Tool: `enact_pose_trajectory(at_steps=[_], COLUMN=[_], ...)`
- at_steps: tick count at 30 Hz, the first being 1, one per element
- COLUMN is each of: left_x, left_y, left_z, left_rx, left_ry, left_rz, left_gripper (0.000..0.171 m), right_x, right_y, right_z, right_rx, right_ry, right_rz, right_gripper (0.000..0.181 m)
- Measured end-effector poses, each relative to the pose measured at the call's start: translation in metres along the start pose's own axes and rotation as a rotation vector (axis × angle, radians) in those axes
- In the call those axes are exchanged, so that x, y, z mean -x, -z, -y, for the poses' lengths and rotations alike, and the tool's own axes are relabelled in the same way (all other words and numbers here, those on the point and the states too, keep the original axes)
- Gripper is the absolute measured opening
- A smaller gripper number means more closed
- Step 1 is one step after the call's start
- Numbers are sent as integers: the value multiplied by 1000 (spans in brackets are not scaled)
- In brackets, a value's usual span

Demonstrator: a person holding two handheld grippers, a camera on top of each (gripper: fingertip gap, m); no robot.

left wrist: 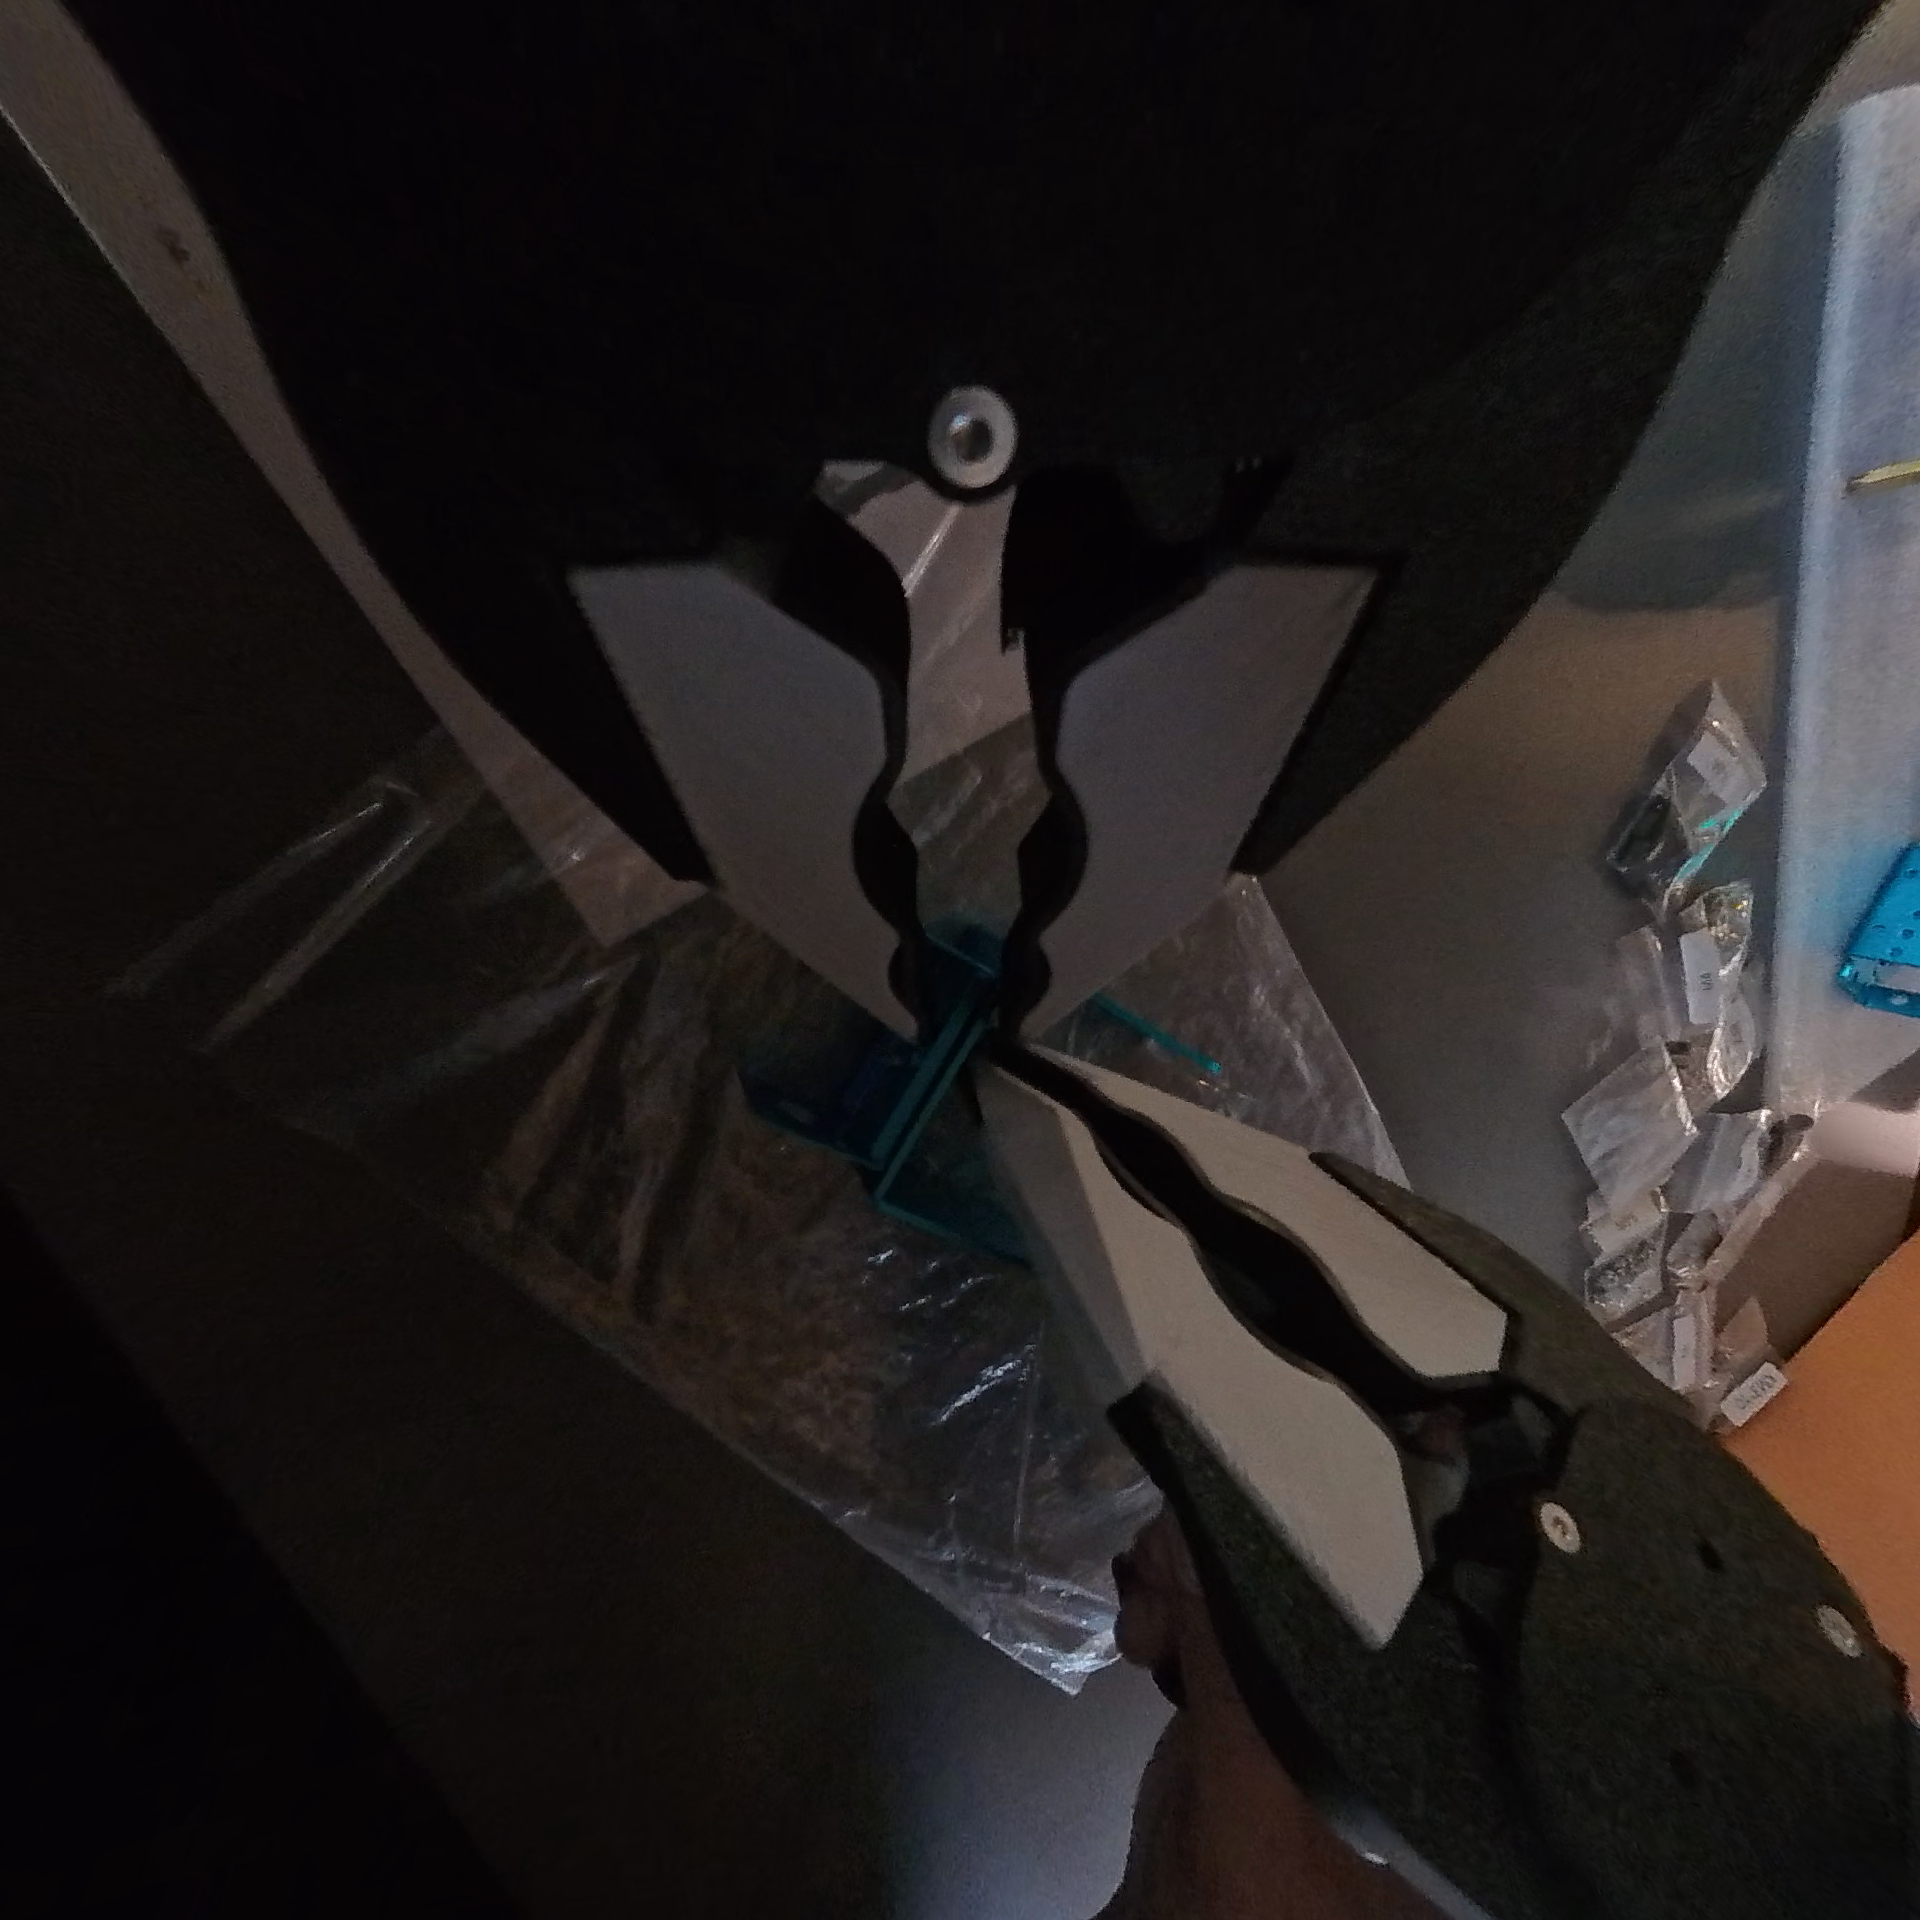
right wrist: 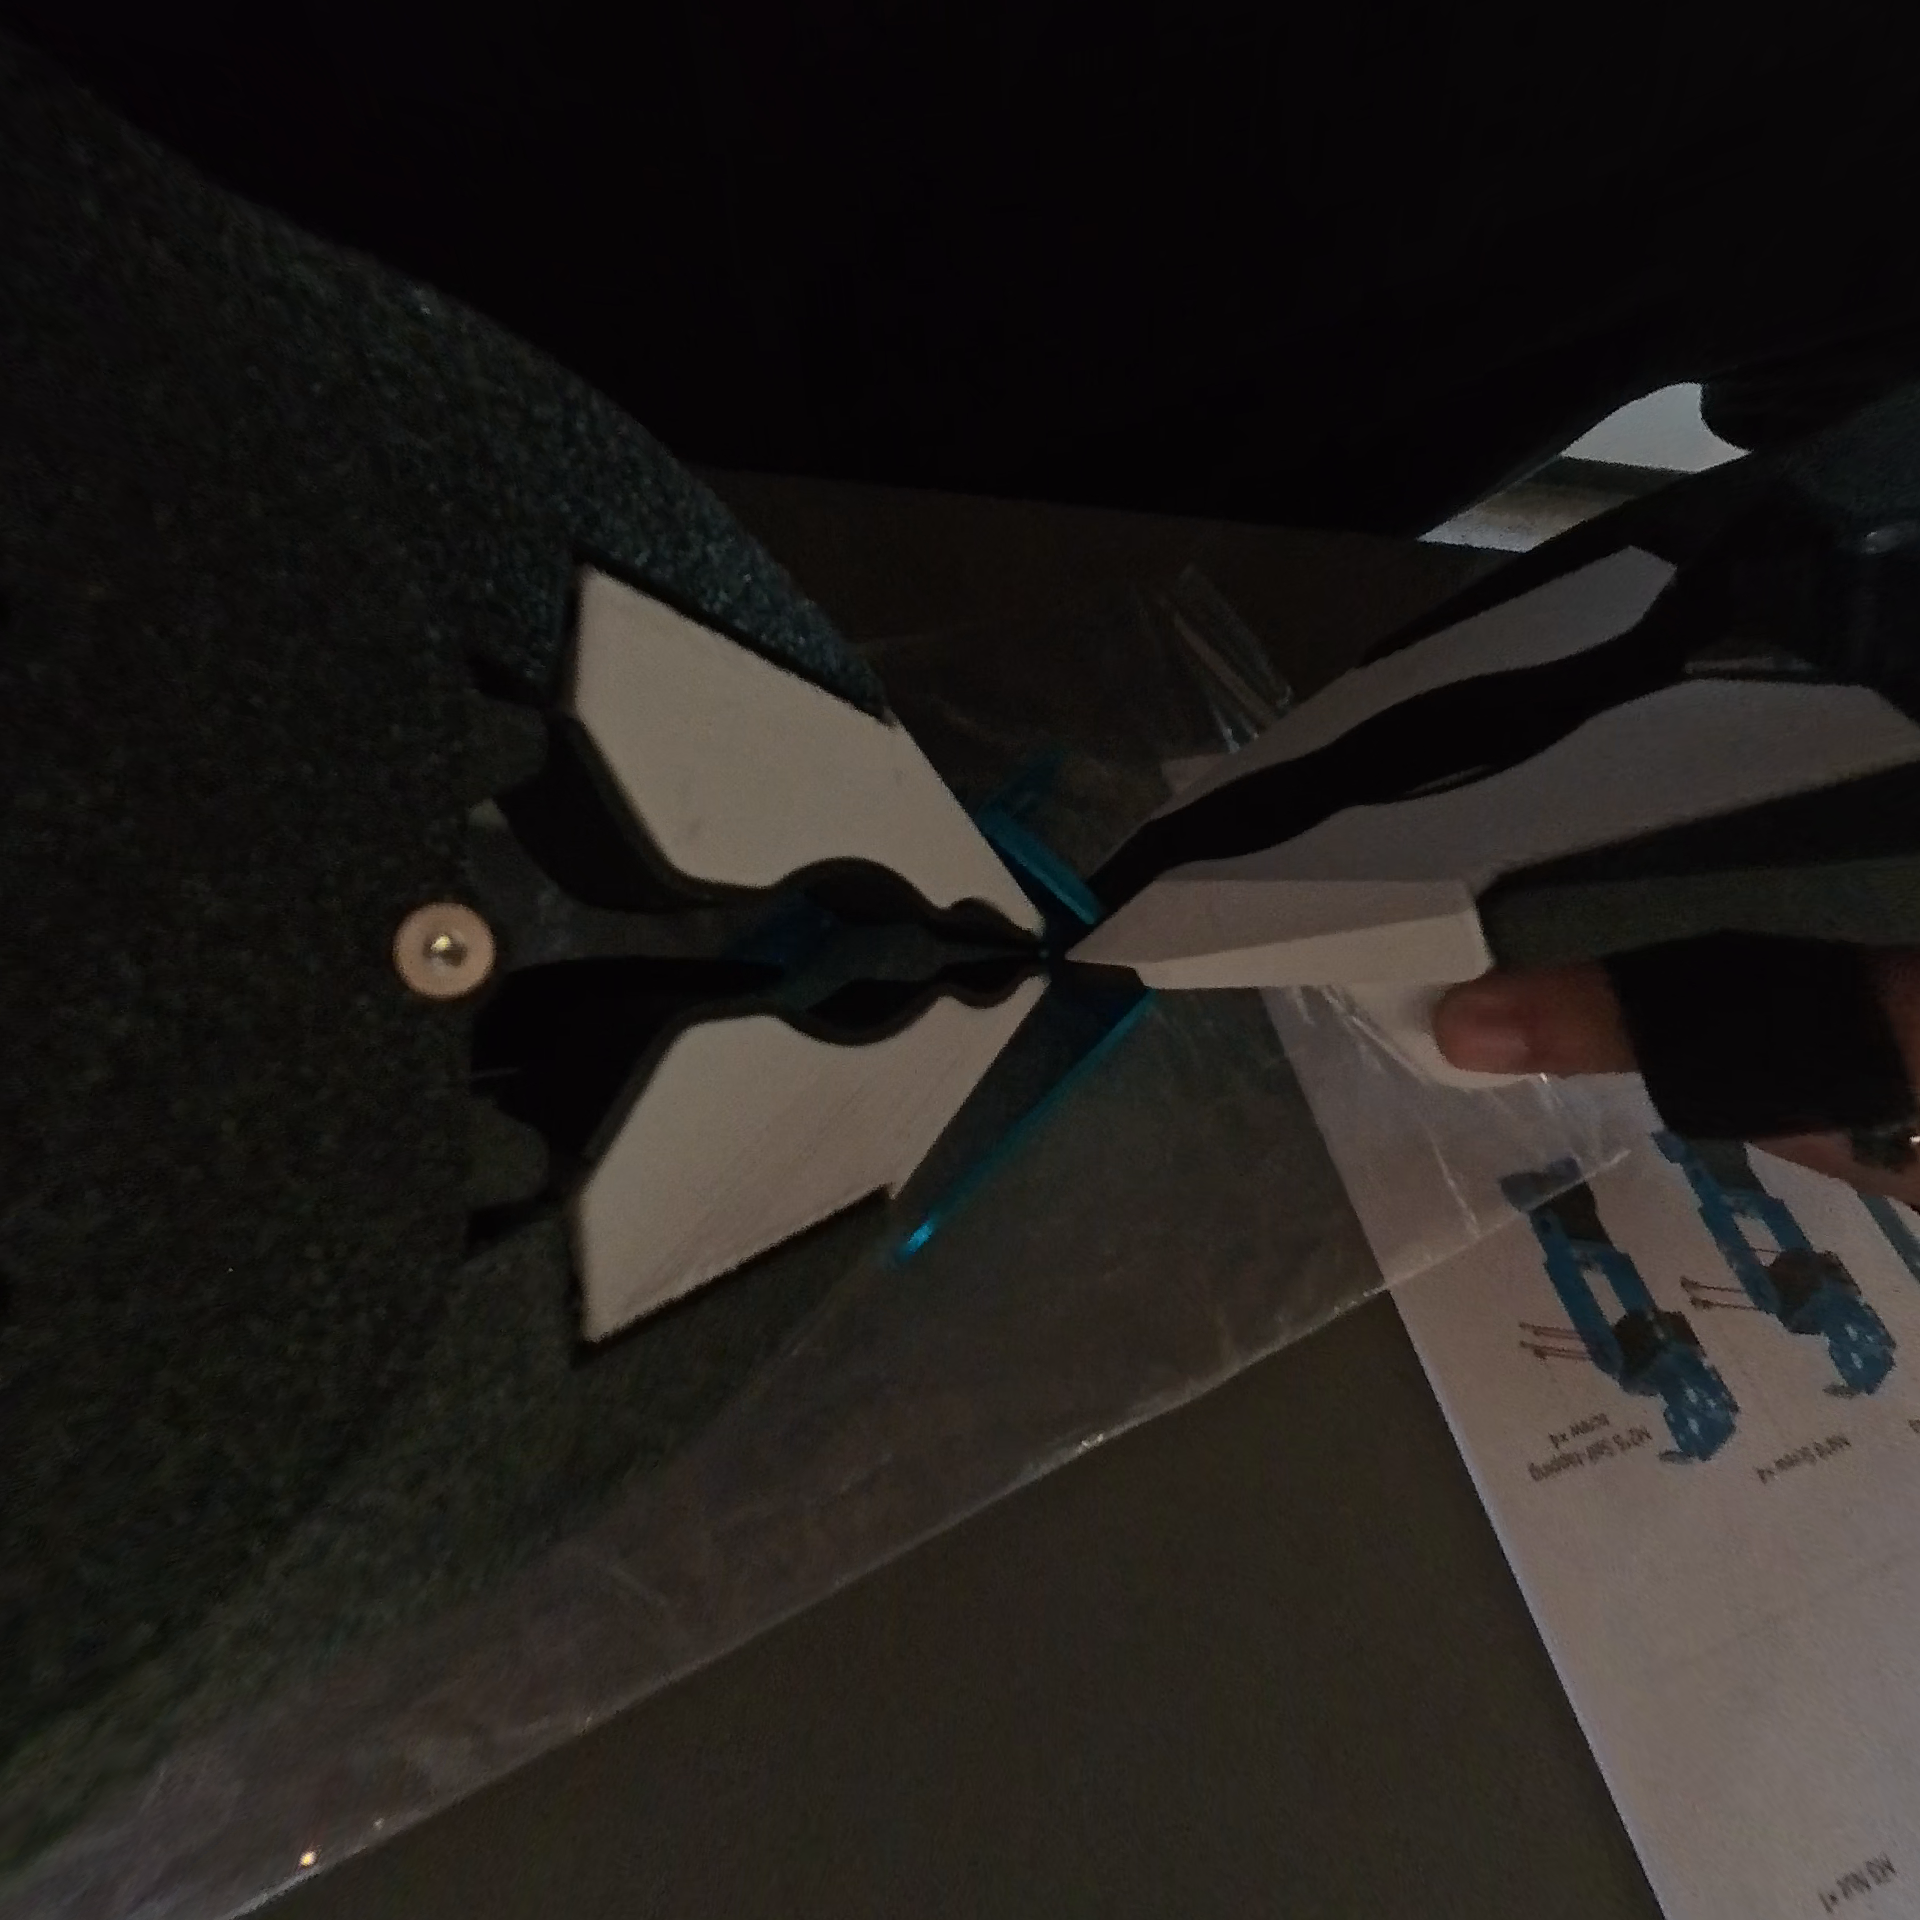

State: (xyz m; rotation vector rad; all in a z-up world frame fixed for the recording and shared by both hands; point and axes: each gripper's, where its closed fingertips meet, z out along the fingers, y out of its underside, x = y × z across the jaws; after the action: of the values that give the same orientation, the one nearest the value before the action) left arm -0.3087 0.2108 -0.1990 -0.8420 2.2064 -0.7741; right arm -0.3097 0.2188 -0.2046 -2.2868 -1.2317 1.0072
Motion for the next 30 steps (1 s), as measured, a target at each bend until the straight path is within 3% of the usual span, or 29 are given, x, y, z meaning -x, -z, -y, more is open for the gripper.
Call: enact_pose_trajectory(at_steps=[16,30], left_x=[2,2], left_y=[-1,-1], left_z=[-1,-1], left_rx=[-9,6], left_ry=[-58,-94], left_rz=[24,41], left_gripper=[10,10], right_x=[2,3], right_y=[0,-1], right_z=[0,-1], right_rx=[-14,0], right_ry=[118,75], right_rz=[15,65], right_gripper=[1,1])
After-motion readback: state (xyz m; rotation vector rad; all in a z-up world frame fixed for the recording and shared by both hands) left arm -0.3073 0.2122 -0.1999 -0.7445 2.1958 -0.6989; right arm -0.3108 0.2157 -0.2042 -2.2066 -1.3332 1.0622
